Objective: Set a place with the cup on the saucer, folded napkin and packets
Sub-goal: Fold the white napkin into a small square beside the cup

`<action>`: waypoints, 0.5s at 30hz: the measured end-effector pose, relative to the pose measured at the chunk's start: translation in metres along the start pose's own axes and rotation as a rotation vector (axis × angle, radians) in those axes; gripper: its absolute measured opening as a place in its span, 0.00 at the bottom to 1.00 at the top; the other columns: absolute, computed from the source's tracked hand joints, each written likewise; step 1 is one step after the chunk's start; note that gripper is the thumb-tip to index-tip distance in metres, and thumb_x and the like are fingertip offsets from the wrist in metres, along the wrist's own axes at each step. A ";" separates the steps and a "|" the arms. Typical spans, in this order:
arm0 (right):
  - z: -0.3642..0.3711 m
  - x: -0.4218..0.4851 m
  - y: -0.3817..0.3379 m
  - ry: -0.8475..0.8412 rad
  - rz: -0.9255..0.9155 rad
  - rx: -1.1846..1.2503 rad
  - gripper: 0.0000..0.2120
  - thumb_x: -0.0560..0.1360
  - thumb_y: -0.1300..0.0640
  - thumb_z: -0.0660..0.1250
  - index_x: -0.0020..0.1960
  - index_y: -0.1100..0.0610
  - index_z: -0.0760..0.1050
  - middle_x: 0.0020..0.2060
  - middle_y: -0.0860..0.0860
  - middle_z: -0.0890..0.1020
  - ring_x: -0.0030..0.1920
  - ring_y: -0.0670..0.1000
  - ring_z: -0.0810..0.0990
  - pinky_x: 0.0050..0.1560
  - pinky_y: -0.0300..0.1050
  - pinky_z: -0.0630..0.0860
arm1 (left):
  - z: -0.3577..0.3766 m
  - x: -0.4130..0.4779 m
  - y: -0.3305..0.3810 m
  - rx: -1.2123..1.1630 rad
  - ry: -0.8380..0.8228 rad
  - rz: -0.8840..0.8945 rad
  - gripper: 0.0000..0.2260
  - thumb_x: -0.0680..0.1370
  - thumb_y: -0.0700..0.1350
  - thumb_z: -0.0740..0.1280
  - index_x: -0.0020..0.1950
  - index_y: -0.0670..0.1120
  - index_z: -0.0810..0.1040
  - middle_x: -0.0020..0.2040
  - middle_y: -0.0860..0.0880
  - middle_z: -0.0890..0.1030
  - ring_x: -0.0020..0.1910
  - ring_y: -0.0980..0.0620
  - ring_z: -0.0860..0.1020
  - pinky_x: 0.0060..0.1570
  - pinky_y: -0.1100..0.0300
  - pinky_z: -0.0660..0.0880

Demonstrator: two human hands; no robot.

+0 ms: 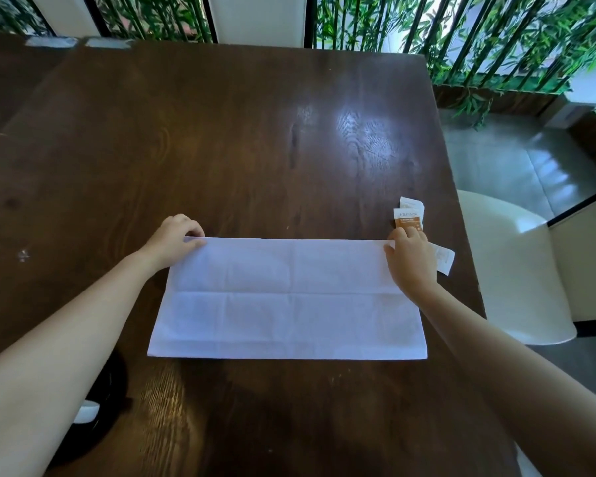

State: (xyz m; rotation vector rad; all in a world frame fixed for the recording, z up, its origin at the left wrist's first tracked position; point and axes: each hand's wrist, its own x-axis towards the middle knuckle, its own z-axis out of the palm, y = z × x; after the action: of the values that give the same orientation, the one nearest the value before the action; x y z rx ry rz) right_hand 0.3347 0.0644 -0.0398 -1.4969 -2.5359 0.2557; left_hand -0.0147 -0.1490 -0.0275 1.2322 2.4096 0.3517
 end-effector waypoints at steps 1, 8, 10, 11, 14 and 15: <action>0.000 0.000 0.000 -0.004 -0.002 -0.005 0.07 0.77 0.62 0.61 0.53 0.62 0.75 0.54 0.60 0.80 0.55 0.59 0.76 0.55 0.55 0.75 | 0.000 0.000 -0.001 0.001 -0.006 -0.002 0.04 0.77 0.44 0.65 0.47 0.45 0.78 0.51 0.46 0.74 0.55 0.48 0.70 0.52 0.53 0.70; 0.002 0.004 0.003 -0.058 -0.058 -0.109 0.08 0.76 0.63 0.62 0.54 0.60 0.75 0.61 0.57 0.76 0.63 0.60 0.70 0.59 0.56 0.69 | -0.004 0.005 -0.003 -0.001 -0.075 -0.012 0.03 0.77 0.44 0.65 0.44 0.47 0.75 0.46 0.47 0.75 0.46 0.49 0.73 0.41 0.59 0.69; 0.000 0.010 0.005 -0.098 -0.086 -0.137 0.08 0.76 0.62 0.61 0.54 0.59 0.74 0.59 0.56 0.77 0.61 0.59 0.70 0.58 0.55 0.68 | -0.007 0.008 -0.004 0.006 -0.101 -0.022 0.01 0.77 0.43 0.65 0.45 0.48 0.75 0.47 0.47 0.75 0.45 0.50 0.74 0.40 0.60 0.70; -0.002 0.013 0.005 -0.124 -0.098 -0.150 0.09 0.76 0.62 0.61 0.55 0.59 0.74 0.58 0.56 0.77 0.61 0.59 0.70 0.59 0.55 0.67 | -0.009 0.009 -0.005 0.013 -0.116 -0.026 0.01 0.76 0.43 0.66 0.47 0.48 0.75 0.48 0.48 0.75 0.46 0.50 0.75 0.41 0.60 0.70; -0.009 0.024 0.004 -0.227 -0.119 -0.193 0.10 0.76 0.61 0.62 0.56 0.58 0.73 0.58 0.56 0.77 0.61 0.60 0.69 0.59 0.55 0.65 | -0.013 0.011 -0.008 0.032 -0.173 -0.027 0.06 0.76 0.43 0.67 0.52 0.49 0.75 0.51 0.49 0.75 0.49 0.50 0.75 0.44 0.58 0.72; -0.011 0.028 0.003 -0.259 -0.126 -0.211 0.10 0.76 0.60 0.62 0.57 0.57 0.73 0.58 0.56 0.76 0.61 0.60 0.69 0.59 0.55 0.65 | -0.014 0.011 -0.008 0.032 -0.185 -0.027 0.07 0.76 0.43 0.67 0.53 0.49 0.75 0.51 0.49 0.76 0.50 0.50 0.75 0.45 0.57 0.73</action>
State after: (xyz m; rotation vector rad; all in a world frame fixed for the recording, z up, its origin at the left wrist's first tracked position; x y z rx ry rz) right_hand 0.3272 0.0909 -0.0276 -1.4488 -2.9306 0.1777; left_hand -0.0328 -0.1451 -0.0209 1.1889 2.2795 0.1820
